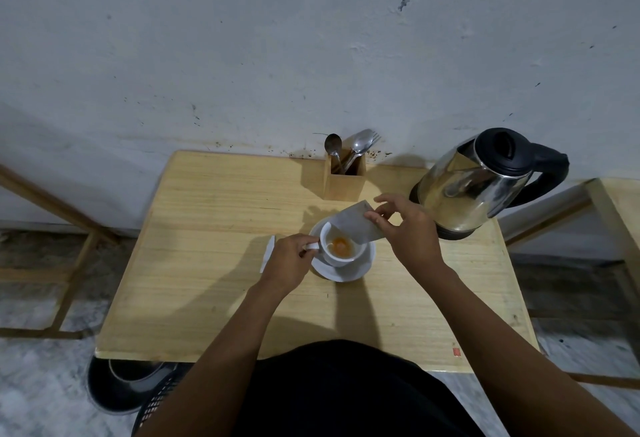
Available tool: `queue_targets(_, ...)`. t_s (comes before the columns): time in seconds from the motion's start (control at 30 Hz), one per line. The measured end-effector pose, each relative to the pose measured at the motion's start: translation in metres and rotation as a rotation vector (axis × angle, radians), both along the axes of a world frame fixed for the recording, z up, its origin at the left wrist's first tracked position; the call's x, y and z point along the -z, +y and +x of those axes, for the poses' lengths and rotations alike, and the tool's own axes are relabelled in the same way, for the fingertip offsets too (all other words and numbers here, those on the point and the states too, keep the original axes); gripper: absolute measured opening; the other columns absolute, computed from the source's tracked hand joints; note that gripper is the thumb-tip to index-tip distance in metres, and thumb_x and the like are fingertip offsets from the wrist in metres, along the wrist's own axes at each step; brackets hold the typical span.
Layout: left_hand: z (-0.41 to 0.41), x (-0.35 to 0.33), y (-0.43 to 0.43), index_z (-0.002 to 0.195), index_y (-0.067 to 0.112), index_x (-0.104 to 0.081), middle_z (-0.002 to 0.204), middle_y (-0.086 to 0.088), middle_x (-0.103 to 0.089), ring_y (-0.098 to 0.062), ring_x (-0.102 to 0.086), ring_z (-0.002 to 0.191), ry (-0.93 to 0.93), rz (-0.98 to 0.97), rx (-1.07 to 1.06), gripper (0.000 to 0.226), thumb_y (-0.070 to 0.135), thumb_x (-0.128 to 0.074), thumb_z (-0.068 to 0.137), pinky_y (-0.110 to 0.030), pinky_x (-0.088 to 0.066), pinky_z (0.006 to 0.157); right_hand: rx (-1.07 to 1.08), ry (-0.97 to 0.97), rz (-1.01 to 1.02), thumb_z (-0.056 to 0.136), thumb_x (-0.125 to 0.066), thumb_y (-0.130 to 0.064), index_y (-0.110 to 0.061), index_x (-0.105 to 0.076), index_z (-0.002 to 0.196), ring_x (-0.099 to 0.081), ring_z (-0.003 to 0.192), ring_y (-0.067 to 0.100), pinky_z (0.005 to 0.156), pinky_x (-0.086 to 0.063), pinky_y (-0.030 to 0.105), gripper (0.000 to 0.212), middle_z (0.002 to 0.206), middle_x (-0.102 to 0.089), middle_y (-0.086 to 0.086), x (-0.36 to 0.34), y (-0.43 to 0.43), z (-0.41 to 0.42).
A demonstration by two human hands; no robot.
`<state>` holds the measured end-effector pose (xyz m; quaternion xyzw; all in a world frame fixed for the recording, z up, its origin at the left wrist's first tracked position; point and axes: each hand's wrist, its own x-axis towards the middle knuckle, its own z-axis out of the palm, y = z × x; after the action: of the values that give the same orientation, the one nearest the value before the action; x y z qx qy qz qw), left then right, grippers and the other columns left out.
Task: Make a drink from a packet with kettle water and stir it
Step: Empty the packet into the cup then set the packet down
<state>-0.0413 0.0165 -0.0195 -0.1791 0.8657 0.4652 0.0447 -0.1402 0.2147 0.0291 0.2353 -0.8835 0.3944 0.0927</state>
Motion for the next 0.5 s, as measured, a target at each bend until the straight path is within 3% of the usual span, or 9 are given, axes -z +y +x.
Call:
queue_targets(0.1,-0.0008,-0.0001,0.0005,0.114,0.006,-0.066,0.103,-0.013,-0.071,-0.015,-0.061,0.087,0.011,-0.006,0.002,0.025,0.007,-0.057,0.090,0.010,-0.032,0.067,-0.006,0.054,0.022,0.076,-0.082,-0.020,-0.015,-0.075,0.082,-0.057,0.067,0.010,0.067,-0.051,0.037,0.011,0.072,-0.068,-0.010,0.0004,-0.0003,0.0017)
queue_targets(0.2,-0.0003,-0.0011,0.0007,0.114,0.003,-0.066,0.104,-0.015,-0.071,-0.014,-0.058,0.088,0.028,-0.025,0.005,0.025,0.005,-0.057,0.090,0.017,-0.016,0.066,0.000,0.063,0.024,0.076,-0.083,-0.019,-0.015,-0.075,0.090,-0.057,0.068,0.009,0.068,-0.050,0.037,0.017,0.075,-0.066,-0.013,0.0010,-0.0002,0.0012)
queue_targets(0.3,-0.0001,0.0002,0.0009,0.115,0.002,-0.065,0.106,-0.017,-0.070,-0.018,-0.060,0.091,0.034,-0.016,0.008,0.026,0.005,-0.056,0.091,0.019,-0.009,0.064,-0.051,0.115,0.039,0.077,-0.081,-0.019,-0.015,-0.077,0.083,-0.056,0.068,0.010,0.067,-0.049,0.038,0.009,0.073,-0.071,-0.007,0.0029,0.0001,0.0006)
queue_targets(0.4,-0.0002,0.0009,0.0005,0.116,0.003,-0.065,0.106,-0.016,-0.070,-0.024,-0.064,0.099,0.014,0.023,-0.007,0.027,0.006,-0.057,0.090,0.016,-0.016,0.068,-0.051,0.125,0.033,0.078,-0.081,-0.018,-0.017,-0.077,0.085,-0.056,0.069,0.008,0.071,-0.048,0.036,0.008,0.075,-0.072,-0.007,0.0037,-0.0002,0.0004)
queue_targets(0.5,0.0001,0.0009,-0.0001,0.115,0.006,-0.066,0.102,-0.011,-0.070,-0.020,-0.064,0.095,0.005,0.035,-0.003,0.026,0.007,-0.058,0.090,0.010,-0.029,0.069,-0.064,0.119,0.070,0.078,-0.080,-0.020,-0.020,-0.077,0.084,-0.057,0.068,0.009,0.071,-0.047,0.037,0.007,0.074,-0.071,-0.009,0.0044,-0.0001,-0.0005)
